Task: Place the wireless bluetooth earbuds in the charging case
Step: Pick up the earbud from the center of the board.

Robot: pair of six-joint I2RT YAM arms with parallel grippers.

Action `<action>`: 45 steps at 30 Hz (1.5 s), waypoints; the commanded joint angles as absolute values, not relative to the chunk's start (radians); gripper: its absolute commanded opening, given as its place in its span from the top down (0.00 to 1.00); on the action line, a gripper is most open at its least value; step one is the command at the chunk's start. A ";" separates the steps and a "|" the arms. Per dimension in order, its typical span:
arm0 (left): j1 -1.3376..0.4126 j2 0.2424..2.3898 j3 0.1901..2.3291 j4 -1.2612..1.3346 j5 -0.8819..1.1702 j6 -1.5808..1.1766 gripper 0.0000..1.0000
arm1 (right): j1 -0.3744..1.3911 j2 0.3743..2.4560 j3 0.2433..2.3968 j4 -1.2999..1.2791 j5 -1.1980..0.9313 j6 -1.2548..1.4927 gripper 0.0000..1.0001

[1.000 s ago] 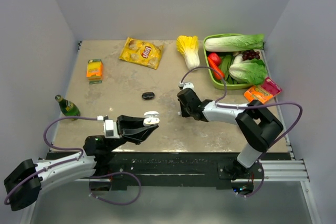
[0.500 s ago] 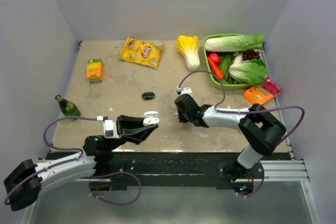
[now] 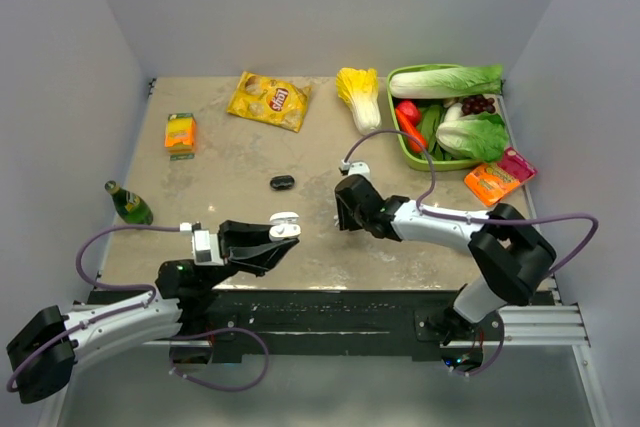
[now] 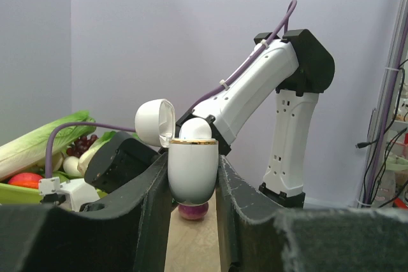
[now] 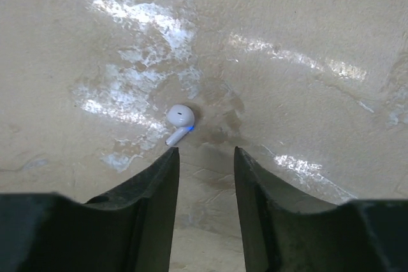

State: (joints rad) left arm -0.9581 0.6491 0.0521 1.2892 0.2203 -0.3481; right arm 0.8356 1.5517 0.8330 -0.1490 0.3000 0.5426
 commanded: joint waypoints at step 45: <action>-0.973 0.627 0.000 1.391 0.189 -0.322 1.00 | 0.822 1.638 1.058 -0.230 0.244 0.454 0.37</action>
State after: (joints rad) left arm -0.9657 0.6353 0.0521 1.2919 0.2073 -0.3473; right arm 0.8127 1.5845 0.9710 -0.1482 0.3084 0.4587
